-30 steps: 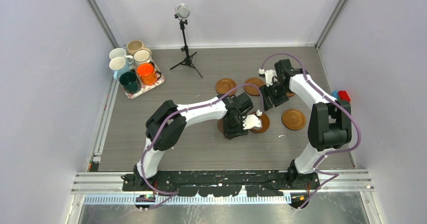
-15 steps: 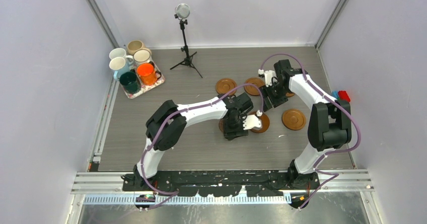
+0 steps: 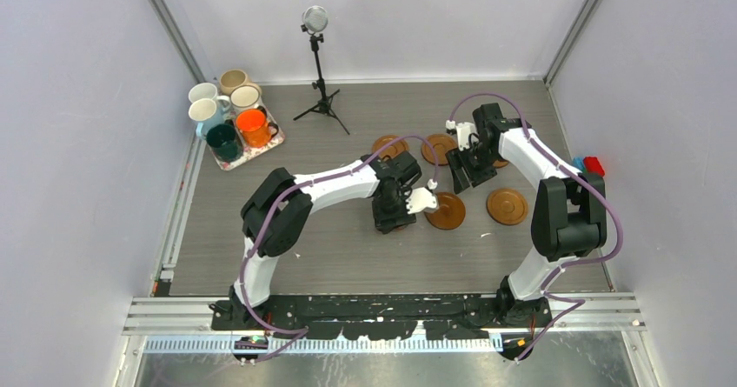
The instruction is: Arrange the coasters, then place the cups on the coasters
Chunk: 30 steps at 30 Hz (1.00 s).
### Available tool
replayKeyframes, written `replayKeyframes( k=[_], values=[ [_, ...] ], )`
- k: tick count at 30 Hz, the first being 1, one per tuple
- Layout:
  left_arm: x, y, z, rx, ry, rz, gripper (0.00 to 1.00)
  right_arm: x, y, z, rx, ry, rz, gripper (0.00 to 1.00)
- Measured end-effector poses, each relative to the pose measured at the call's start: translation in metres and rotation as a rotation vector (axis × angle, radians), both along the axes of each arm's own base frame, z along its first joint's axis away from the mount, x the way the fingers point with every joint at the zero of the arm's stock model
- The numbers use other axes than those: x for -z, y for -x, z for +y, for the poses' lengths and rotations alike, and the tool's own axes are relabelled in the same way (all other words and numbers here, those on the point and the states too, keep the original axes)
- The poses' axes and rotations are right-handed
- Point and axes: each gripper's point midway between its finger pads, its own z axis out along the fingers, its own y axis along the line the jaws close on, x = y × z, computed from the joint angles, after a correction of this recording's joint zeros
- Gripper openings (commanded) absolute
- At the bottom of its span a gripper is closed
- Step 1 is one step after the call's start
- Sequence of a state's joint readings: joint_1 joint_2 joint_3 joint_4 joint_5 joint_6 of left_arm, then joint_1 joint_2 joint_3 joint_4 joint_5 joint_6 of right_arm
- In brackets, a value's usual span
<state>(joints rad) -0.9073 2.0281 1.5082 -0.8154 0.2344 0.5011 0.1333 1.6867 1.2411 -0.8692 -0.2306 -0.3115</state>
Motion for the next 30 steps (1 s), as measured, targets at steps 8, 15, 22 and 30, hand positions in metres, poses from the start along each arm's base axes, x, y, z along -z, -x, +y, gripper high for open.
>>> replayKeyframes(
  k=[8,15,22,30],
  values=[
    [0.0,-0.004,0.001,-0.009,0.001,-0.009,0.48,0.0,0.0,0.0,0.0,0.0,0.0,0.61],
    [0.0,-0.009,0.002,-0.018,0.006,-0.016,0.47,0.0,0.0,0.0,0.0,0.0,0.0,0.61],
    [0.001,-0.02,0.014,-0.052,-0.014,-0.031,0.47,0.0,0.0,0.0,0.0,0.0,0.001,0.61],
    [-0.001,-0.023,0.018,-0.065,-0.02,-0.037,0.66,0.0,0.0,0.001,-0.002,-0.006,0.002,0.61]
  ],
)
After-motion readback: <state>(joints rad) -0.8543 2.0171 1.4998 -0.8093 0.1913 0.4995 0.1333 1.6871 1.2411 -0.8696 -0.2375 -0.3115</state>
